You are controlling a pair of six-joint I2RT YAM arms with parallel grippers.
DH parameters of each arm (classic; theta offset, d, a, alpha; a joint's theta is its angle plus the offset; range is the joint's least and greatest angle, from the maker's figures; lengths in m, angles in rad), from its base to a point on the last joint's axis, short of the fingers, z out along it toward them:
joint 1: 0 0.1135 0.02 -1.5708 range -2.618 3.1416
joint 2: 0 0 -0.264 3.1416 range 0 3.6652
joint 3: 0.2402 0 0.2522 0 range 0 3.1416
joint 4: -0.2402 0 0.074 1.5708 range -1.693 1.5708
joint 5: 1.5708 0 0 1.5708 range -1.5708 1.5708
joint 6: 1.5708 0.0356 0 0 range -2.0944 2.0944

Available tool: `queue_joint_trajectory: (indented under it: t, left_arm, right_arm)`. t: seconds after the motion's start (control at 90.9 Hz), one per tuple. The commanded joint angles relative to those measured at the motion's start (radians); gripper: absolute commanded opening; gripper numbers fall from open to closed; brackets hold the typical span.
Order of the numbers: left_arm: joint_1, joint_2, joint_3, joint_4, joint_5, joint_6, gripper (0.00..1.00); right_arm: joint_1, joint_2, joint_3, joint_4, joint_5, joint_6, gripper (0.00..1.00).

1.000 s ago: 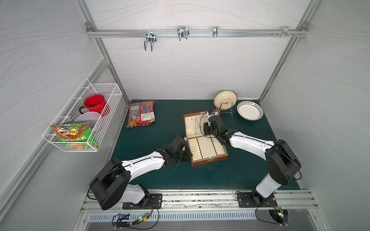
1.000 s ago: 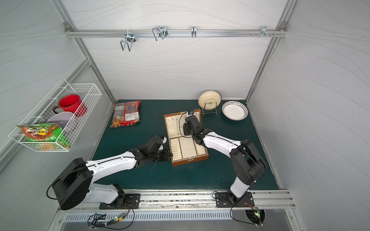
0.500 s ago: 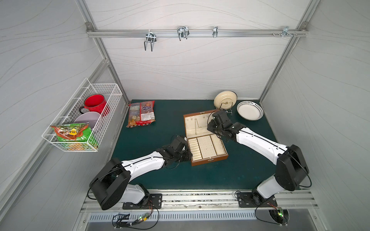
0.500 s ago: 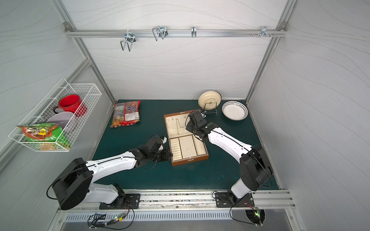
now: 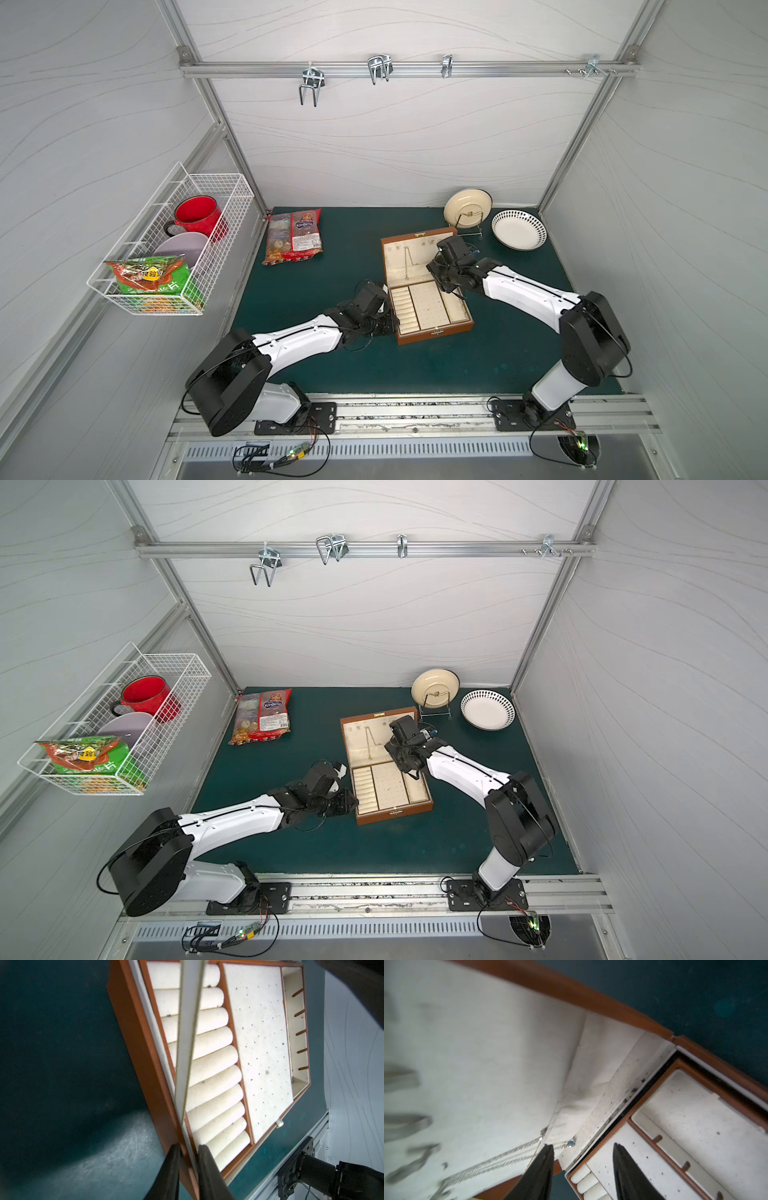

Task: Put jewelry chain into jewelry box
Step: Adjust the necklace in the storage slot.

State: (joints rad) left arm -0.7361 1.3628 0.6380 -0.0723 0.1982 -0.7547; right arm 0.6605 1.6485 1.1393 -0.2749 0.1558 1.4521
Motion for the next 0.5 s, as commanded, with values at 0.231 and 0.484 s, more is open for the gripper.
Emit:
queue_joint_trajectory:
  t: [0.231,0.484]
  left_arm:
    - [-0.008,0.021,-0.024,0.001,0.01,0.029,0.2]
    - [-0.007,0.016,-0.029,0.005,0.008,0.025,0.2]
  right_arm:
    - [-0.007,0.052,0.075,0.045,0.042,0.039,0.51]
    - [-0.011,0.082,0.082,0.043,0.028,0.062,0.51]
